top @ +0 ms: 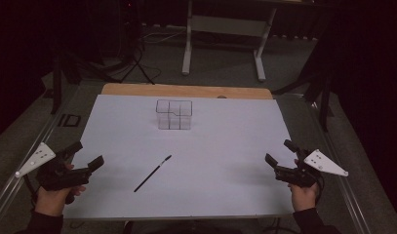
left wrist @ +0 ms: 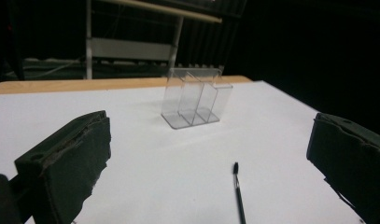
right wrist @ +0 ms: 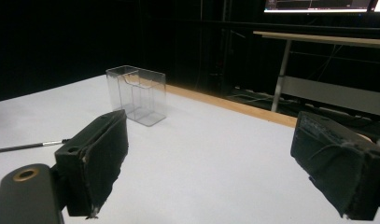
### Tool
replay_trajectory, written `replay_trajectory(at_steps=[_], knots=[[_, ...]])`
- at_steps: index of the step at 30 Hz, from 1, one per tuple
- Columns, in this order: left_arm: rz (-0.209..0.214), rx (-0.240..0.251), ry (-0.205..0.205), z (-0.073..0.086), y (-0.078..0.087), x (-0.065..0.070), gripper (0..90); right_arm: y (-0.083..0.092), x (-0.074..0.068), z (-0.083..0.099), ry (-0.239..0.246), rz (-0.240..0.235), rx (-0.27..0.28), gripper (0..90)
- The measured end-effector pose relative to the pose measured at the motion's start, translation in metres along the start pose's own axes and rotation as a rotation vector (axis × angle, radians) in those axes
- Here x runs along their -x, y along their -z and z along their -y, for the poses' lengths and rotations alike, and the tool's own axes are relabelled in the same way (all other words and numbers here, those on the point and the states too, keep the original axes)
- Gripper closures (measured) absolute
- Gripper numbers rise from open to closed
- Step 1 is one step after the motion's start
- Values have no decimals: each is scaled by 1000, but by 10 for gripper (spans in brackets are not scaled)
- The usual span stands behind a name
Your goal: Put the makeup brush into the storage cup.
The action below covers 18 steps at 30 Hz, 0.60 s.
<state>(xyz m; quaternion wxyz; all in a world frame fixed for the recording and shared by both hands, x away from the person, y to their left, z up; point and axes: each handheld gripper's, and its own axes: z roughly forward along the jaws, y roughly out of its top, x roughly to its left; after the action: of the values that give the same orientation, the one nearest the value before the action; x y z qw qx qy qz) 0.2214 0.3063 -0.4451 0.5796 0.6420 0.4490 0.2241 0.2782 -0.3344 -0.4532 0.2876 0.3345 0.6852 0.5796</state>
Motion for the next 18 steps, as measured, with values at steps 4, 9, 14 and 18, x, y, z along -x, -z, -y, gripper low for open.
replay_trajectory(at_steps=[4,9,14,18], knots=[[12,-45,-18,-13,-1,6,1,-1,-2,0,2,-9,-2,106],[27,-104,-42,-29,-5,12,1,-3,-5,-1,10,-15,-5,106],[21,-156,-69,-38,-11,19,1,-4,-5,0,8,-20,-8,106],[30,-194,-70,-42,-17,23,1,-4,-6,0,6,-25,-8,106]])
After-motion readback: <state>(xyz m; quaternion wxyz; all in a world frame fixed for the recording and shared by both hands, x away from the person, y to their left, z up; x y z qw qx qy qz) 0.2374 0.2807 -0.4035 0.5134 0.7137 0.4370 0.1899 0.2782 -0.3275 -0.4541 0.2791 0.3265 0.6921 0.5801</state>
